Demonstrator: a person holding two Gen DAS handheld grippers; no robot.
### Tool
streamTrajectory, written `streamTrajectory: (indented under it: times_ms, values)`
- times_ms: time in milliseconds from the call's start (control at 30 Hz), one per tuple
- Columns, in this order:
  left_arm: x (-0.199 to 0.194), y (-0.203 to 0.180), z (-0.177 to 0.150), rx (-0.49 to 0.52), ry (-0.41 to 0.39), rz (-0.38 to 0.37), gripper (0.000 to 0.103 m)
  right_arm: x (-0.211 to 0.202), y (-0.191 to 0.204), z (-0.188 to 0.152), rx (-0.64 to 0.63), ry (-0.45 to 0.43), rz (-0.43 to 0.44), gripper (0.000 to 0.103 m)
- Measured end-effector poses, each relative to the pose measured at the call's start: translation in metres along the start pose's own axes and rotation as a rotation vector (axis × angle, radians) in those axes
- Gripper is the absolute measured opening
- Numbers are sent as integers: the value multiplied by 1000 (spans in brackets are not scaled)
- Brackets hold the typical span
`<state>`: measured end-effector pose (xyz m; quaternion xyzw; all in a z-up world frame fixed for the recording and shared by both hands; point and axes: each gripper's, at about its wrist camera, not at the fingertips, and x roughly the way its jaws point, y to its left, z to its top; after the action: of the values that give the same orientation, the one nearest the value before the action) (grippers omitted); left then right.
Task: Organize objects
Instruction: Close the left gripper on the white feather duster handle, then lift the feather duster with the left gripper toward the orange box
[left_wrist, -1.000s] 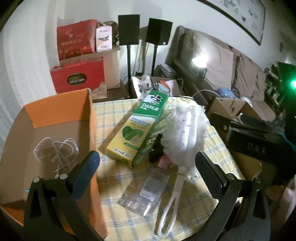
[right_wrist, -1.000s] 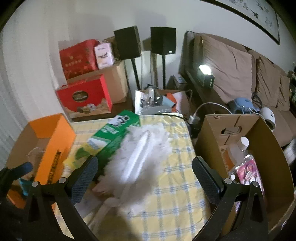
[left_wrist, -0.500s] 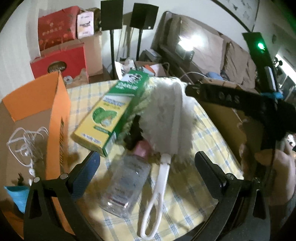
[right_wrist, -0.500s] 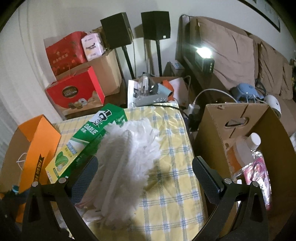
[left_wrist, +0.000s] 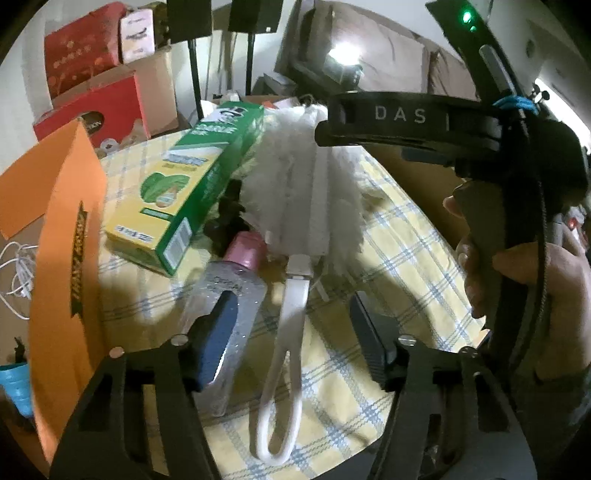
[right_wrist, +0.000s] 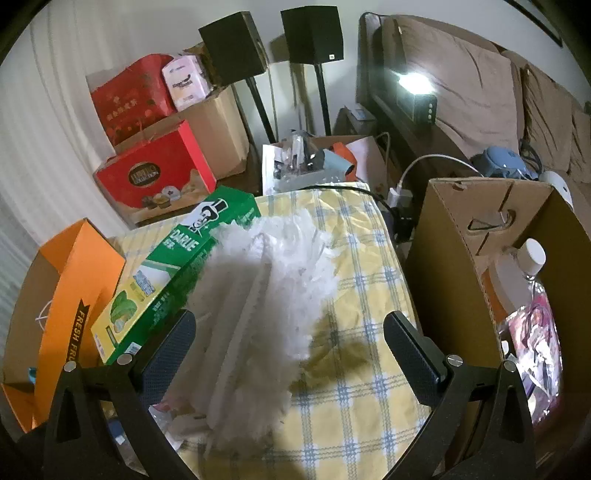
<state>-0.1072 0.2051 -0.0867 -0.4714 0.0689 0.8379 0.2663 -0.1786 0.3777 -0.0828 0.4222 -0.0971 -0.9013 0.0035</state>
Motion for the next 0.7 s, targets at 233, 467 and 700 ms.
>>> streamTrajectory:
  times_ms: [233, 467, 700]
  values:
    - [15, -3, 6, -6, 37, -30, 35, 1, -4, -1, 6, 5, -6, 103]
    - [37, 3, 9, -42, 83, -55, 27, -1, -11, 0, 27, -2, -8, 103]
    - [44, 8, 10, -80, 73, -69, 14, 4, -10, -2, 22, 16, 1, 103]
